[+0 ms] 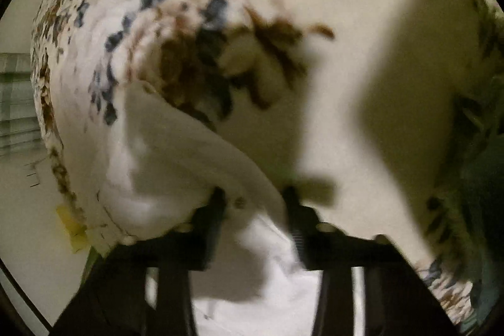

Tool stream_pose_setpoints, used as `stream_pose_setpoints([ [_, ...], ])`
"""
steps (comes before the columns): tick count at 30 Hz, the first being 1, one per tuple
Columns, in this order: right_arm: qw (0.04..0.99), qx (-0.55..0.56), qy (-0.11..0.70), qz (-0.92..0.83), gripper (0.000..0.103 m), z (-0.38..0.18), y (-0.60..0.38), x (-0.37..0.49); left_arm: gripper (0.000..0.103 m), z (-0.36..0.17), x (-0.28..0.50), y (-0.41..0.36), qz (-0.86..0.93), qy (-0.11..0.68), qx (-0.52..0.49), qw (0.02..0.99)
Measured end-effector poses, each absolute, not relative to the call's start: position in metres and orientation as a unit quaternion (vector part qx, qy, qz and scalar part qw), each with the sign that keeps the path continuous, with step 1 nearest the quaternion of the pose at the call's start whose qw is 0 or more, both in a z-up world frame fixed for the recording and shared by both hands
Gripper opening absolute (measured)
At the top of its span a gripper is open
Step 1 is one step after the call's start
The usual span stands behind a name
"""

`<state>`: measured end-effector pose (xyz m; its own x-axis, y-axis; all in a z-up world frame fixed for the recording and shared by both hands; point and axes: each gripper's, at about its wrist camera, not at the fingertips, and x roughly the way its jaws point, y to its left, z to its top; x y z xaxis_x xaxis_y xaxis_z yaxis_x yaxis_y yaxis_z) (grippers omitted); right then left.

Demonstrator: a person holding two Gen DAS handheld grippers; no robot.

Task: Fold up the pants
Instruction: 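Reach both grippers down to the white pants' leg hems, then grasp the hems with both grippers and fold them toward the waistband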

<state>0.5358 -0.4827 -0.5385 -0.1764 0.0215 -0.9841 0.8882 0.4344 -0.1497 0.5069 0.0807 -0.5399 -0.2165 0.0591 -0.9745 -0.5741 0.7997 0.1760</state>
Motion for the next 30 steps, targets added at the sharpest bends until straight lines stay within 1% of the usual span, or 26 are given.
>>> stream_pose_setpoints([
  [1,0.545,0.349,0.649,-0.400,0.027,-0.536,-0.483,0.533,0.022,-0.534,0.504,0.082,0.257,0.728,-0.182,0.609],
  [2,0.552,0.346,0.646,-0.397,0.010,-0.532,-0.485,0.531,0.019,-0.528,0.501,0.082,0.250,0.721,-0.186,0.619],
  [3,0.561,0.340,0.643,-0.395,0.007,-0.526,-0.485,0.530,0.018,-0.520,0.497,0.082,0.243,0.713,-0.189,0.630],
  [6,0.590,0.330,0.631,-0.380,0.005,-0.504,-0.481,0.529,0.016,-0.492,0.482,0.084,0.222,0.691,-0.194,0.660],
  [10,0.618,0.347,0.612,-0.351,0.004,-0.463,-0.479,0.502,0.015,-0.445,0.444,0.090,0.196,0.663,-0.196,0.696],
  [12,0.627,0.360,0.603,-0.336,0.004,-0.443,-0.480,0.479,0.015,-0.425,0.423,0.088,0.188,0.649,-0.199,0.710],
  [15,0.638,0.370,0.597,-0.316,0.004,-0.416,-0.482,0.428,0.015,-0.402,0.365,0.102,0.179,0.632,-0.215,0.723],
  [18,0.644,0.367,0.599,-0.302,0.004,-0.403,-0.480,0.362,0.015,-0.395,0.311,0.110,0.181,0.624,-0.222,0.727],
  [22,0.647,0.358,0.609,-0.287,0.004,-0.411,-0.470,0.288,0.015,-0.413,0.242,0.119,0.194,0.629,-0.219,0.720],
  [25,0.639,0.356,0.620,-0.283,0.004,-0.434,-0.463,0.242,0.015,-0.442,0.203,0.125,0.208,0.640,-0.217,0.707],
  [30,0.635,0.340,0.636,-0.277,0.004,-0.478,-0.458,0.198,0.017,-0.507,0.167,0.129,0.223,0.658,-0.209,0.688],
])
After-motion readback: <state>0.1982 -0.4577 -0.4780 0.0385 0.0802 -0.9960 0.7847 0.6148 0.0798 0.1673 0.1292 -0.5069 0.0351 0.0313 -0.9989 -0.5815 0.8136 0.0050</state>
